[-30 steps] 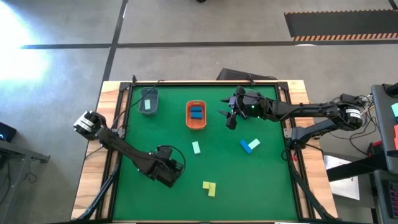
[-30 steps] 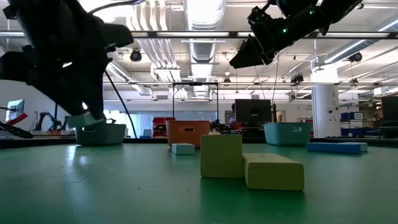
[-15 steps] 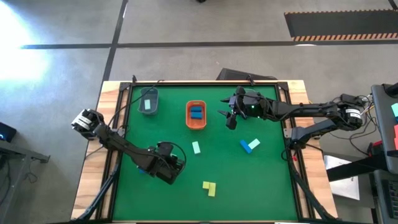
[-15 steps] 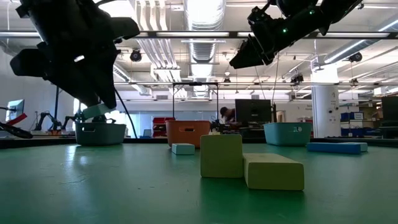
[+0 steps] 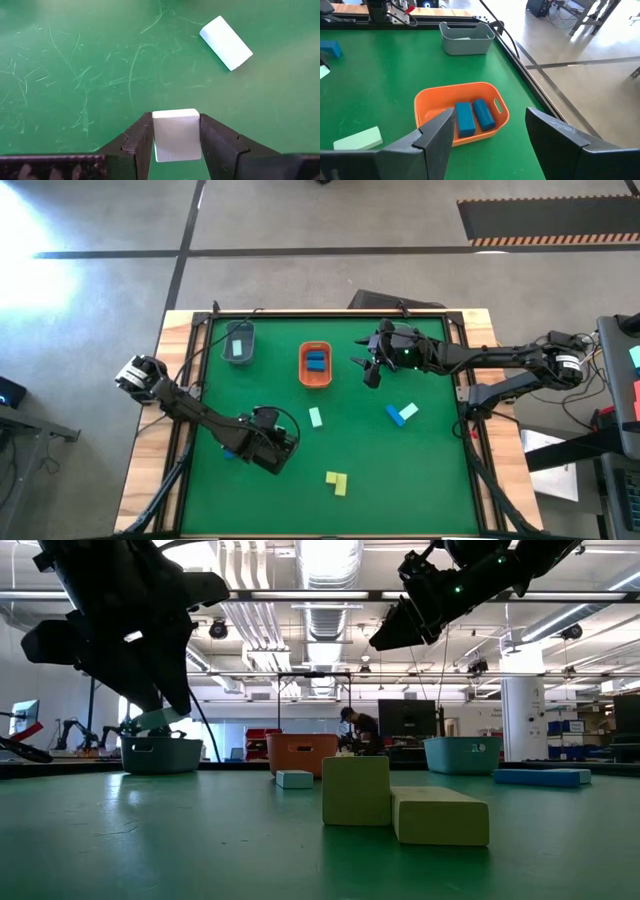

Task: Sort & place blocks by color
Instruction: Put the light blue wooden block into the gray bin, then put the dark blue wooden block into the orange bin

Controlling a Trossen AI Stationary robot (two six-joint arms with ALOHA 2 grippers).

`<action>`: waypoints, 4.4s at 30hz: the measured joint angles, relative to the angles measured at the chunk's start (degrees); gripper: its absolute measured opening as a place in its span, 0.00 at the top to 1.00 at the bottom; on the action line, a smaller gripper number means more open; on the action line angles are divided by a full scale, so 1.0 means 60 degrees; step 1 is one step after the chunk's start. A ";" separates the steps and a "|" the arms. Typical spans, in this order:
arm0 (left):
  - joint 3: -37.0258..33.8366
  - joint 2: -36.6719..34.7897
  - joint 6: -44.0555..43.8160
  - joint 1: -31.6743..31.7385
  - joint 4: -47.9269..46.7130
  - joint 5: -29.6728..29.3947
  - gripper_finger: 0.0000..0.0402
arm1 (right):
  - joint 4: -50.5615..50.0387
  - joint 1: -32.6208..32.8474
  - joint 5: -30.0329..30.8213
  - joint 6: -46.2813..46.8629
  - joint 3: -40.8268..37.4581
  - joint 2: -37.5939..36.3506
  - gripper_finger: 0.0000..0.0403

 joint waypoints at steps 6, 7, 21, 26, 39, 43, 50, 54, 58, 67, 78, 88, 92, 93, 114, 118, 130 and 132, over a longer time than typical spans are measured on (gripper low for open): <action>-0.0004 0.0000 -0.0004 0.0020 0.0007 -0.0222 0.68 | -0.0006 0.0000 0.0001 -0.0022 -0.0011 0.0000 0.42; -0.0004 0.0000 -0.0004 0.0039 0.0006 -0.0222 0.68 | -0.0002 0.0004 0.0001 -0.0022 -0.0015 0.0000 0.42; 0.0055 -0.0956 0.1995 0.1088 -0.0365 -0.0683 0.68 | -0.0001 0.0000 -0.0001 -0.0071 -0.0114 0.0000 0.42; 0.0023 -0.1727 0.3537 0.2123 -0.0998 -0.1248 0.68 | 0.0010 0.0000 -0.0002 -0.0076 -0.0185 0.0000 0.42; -0.0124 -0.2320 0.7674 0.6380 -0.1374 -0.2056 0.68 | 0.0001 0.0002 -0.0002 0.0025 -0.0321 0.0000 0.42; -0.0131 -0.2320 0.8623 0.7734 -0.1347 -0.2036 0.68 | 0.0001 0.0004 -0.0002 0.0135 -0.0321 0.0000 0.42; -0.0616 -0.2312 0.9601 0.9668 -0.0855 -0.2000 0.68 | -0.0002 0.0000 -0.0002 0.0286 -0.0335 0.0000 0.42; -0.1163 -0.2306 0.9726 1.0195 -0.0397 -0.1974 0.68 | -0.0002 0.0001 -0.0002 0.0367 -0.0339 0.0000 0.42; -0.1670 -0.2306 0.9785 1.0315 0.0184 -0.1956 0.68 | -0.0002 0.0000 -0.0002 0.0372 -0.0339 0.0000 0.42; -0.2144 -0.2306 0.9785 1.0324 0.0923 -0.1992 0.68 | -0.0002 0.0000 -0.0024 0.0550 -0.0339 0.0000 0.42; -0.2146 -0.2306 1.0207 1.0320 0.1351 -0.2000 0.54 | 0.0009 0.0000 -0.0028 0.0780 -0.0435 0.0000 0.42; -0.2113 -0.2423 1.0775 0.9989 0.1481 -0.2009 0.47 | 0.0026 0.0004 -0.0024 0.1211 -0.0679 -0.0004 0.42; -0.1935 -0.2836 1.1185 0.9286 0.1501 -0.1978 0.47 | -0.0359 0.0019 -0.0033 0.2137 -0.0718 -0.0004 0.42; -0.1877 -0.2968 1.1254 0.9037 0.1525 -0.1971 0.47 | -0.0557 0.0052 -0.0042 0.2478 -0.0716 -0.0004 0.42; -0.1963 -0.5441 1.4018 0.4201 0.5139 -0.1933 0.47 | -0.1811 0.3130 -0.2268 0.8211 -0.0681 -0.0098 0.42; -0.1978 -0.5348 1.3992 0.4068 0.5287 -0.1942 0.47 | -0.3899 0.3177 -0.2221 0.9560 -0.0517 -0.0094 0.42; -0.2036 -0.4770 1.3949 0.4047 0.5679 -0.1935 0.46 | -0.8746 0.3337 0.0035 1.0597 0.0802 0.0568 0.42; -0.2087 -0.4650 1.3926 0.4042 0.6001 -0.1933 0.46 | -0.8698 0.3337 0.0049 1.0479 0.0794 0.0943 0.42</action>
